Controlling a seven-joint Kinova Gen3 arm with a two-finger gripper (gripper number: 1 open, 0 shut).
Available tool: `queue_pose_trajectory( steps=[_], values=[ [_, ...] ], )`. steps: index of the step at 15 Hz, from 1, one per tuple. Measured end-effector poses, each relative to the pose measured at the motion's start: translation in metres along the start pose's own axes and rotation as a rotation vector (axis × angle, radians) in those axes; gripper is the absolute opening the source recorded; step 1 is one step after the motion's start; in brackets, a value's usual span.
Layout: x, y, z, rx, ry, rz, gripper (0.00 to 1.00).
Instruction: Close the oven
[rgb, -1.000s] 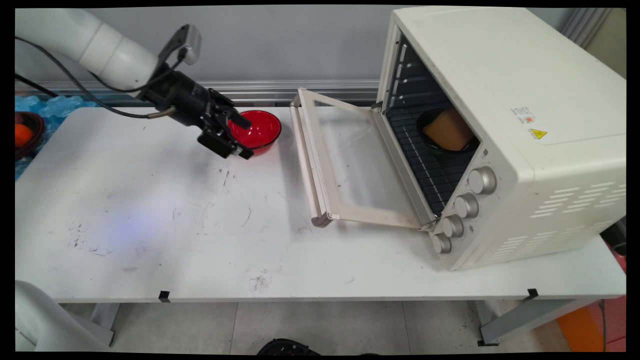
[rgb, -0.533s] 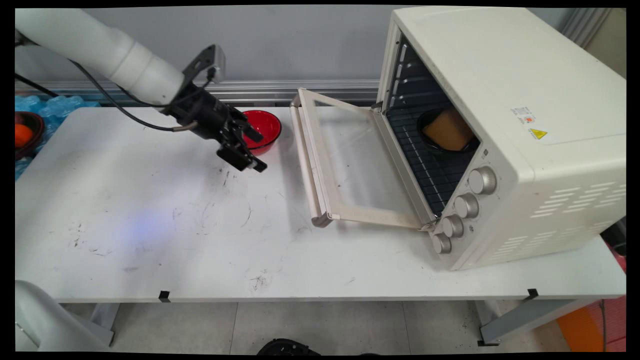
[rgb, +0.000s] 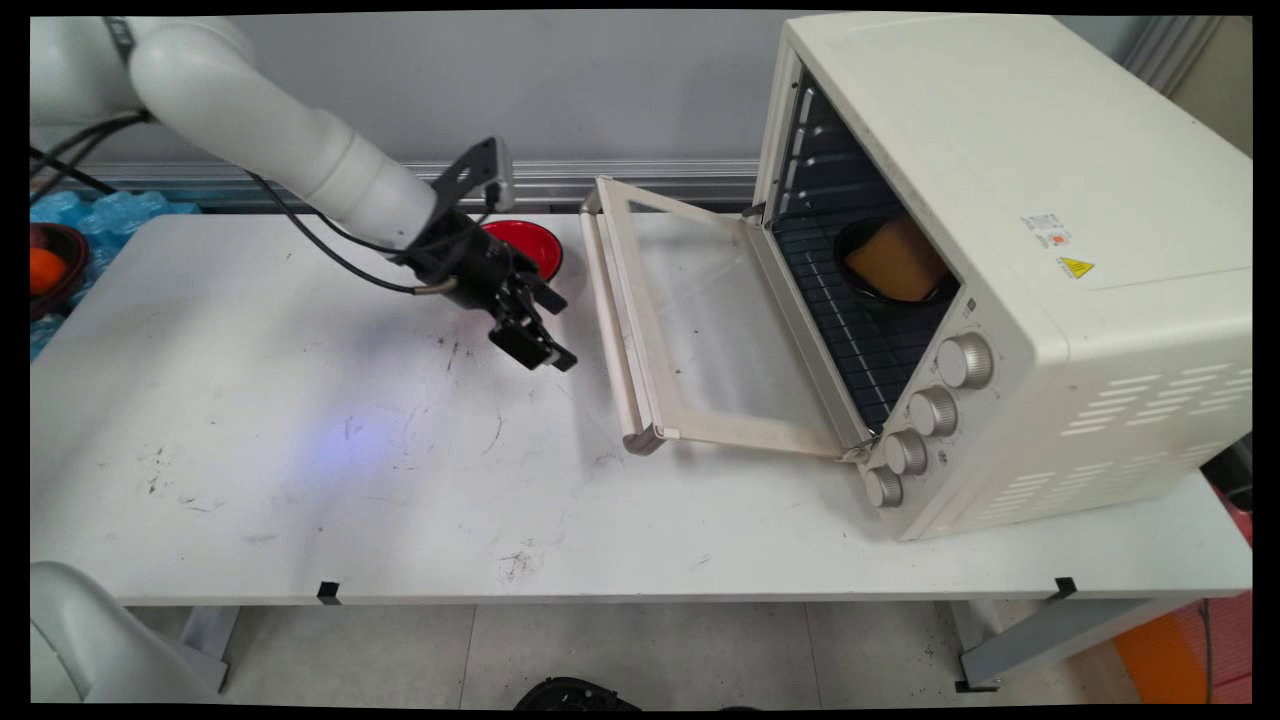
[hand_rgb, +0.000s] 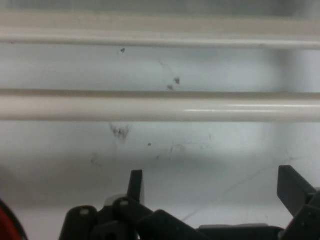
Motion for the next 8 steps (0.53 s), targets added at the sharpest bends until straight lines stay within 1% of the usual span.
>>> queue_pose_trajectory(
  steps=[3,8],
  values=[
    [0.004,0.0,0.018,-0.005,-0.004,0.006,1.0],
    [0.009,-0.002,0.042,-0.003,-0.007,0.043,1.0]
  ],
)
